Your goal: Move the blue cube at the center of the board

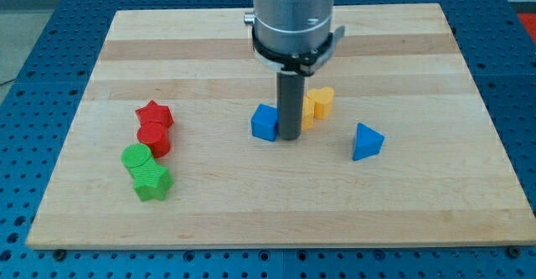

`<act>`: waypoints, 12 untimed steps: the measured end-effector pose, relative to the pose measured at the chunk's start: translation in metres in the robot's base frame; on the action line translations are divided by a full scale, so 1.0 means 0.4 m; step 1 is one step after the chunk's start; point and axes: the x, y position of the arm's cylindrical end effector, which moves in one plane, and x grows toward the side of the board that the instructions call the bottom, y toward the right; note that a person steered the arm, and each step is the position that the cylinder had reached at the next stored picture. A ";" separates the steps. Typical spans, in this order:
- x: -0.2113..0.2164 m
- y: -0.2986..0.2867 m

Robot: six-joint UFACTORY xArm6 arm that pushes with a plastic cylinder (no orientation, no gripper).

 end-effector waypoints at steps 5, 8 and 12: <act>0.032 -0.025; -0.044 -0.184; -0.145 -0.413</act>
